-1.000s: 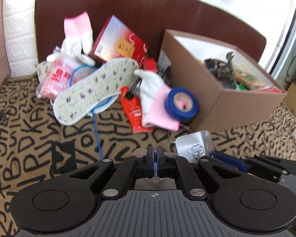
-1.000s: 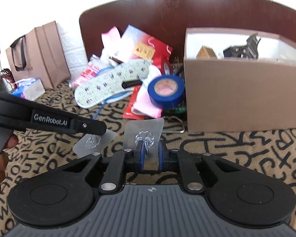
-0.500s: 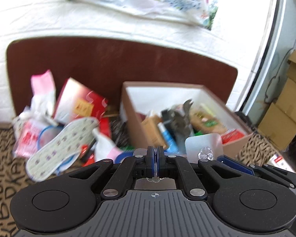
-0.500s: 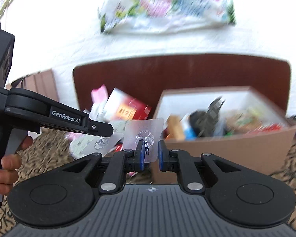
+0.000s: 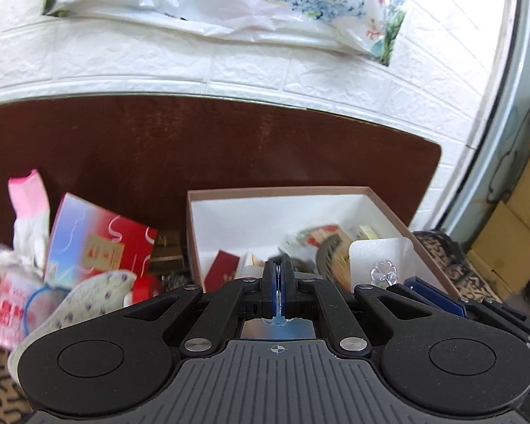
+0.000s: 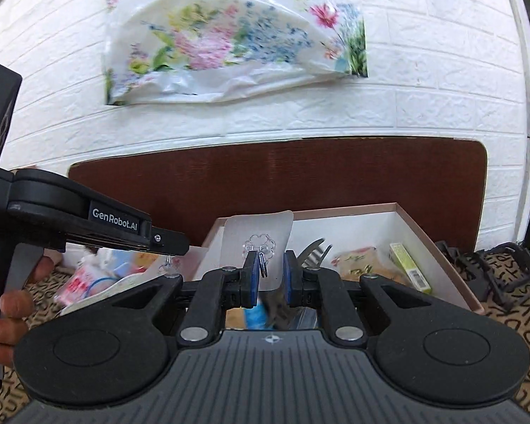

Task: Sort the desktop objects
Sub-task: 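Carry both hook packs over the cardboard box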

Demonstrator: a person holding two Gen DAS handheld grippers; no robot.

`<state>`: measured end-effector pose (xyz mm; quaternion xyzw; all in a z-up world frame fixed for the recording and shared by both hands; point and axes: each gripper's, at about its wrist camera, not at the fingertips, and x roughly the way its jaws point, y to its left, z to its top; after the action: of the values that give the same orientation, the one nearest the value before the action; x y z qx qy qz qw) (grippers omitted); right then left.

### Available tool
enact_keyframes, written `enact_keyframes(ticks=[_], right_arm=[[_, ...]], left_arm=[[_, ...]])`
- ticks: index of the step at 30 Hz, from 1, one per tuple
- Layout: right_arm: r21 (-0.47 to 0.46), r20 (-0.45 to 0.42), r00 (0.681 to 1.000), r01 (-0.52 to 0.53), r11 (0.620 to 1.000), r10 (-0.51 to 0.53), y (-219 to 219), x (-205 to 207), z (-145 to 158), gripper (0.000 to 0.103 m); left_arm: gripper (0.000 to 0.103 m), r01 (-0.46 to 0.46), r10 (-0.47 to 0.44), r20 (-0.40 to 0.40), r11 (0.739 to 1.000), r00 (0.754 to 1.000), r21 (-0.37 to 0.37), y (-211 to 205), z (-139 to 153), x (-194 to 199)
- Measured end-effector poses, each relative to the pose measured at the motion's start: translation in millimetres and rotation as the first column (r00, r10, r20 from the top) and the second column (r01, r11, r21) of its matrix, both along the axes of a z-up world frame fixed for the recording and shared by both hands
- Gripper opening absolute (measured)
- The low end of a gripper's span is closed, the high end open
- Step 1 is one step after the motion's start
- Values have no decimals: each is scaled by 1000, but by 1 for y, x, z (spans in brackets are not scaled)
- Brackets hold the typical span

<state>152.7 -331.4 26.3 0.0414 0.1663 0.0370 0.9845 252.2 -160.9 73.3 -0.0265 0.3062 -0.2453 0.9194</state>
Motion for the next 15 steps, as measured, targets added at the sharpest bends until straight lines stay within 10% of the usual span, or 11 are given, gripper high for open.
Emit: enact_keyframes(ticks=[15], right_arm=[[-176, -86, 995, -55, 983, 41, 8, 103, -16, 16]], left_arm=[[3, -50, 53, -37, 997, 998, 56, -27, -36, 89]])
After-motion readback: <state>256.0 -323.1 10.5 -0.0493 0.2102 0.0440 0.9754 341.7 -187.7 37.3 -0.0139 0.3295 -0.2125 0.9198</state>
